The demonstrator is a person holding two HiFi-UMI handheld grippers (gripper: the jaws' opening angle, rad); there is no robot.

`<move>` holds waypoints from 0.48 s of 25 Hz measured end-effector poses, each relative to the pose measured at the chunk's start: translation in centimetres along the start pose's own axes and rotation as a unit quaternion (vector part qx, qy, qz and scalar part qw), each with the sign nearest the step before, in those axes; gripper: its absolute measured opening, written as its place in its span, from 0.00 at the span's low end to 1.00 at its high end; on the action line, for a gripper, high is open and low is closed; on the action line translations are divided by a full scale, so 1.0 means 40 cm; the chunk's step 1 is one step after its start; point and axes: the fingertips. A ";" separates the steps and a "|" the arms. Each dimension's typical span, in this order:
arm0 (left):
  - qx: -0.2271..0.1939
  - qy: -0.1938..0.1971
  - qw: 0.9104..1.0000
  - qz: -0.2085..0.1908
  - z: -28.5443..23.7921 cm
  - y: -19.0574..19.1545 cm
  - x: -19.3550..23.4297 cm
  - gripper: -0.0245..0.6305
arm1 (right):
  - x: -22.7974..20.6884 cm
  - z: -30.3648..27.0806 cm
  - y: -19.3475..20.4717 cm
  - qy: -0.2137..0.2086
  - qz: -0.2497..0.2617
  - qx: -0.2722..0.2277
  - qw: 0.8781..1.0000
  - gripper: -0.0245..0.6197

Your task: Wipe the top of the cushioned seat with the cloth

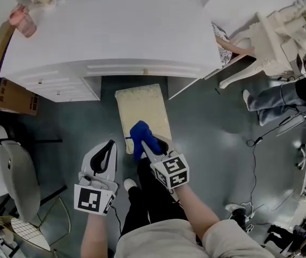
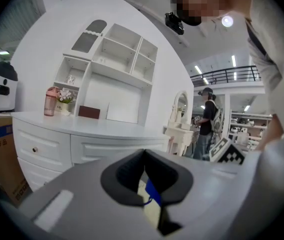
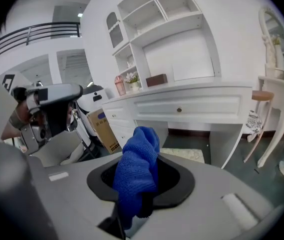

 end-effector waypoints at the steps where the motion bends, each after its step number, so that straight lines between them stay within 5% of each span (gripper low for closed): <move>1: -0.001 0.002 1.000 -0.001 0.005 -0.016 -0.008 0.02 | 0.007 0.025 -0.027 -0.001 0.002 -0.007 1.000 0.22; 12: -0.020 0.014 1.000 -0.019 0.059 -0.168 -0.085 0.02 | 0.086 0.266 -0.277 -0.005 0.032 -0.091 0.995 0.22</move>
Point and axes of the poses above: the fingertips, and each gripper's own axes: z backward along the fingers, x to its left, y out of its underside, and after that the axes turned 3 degrees about z, right-handed
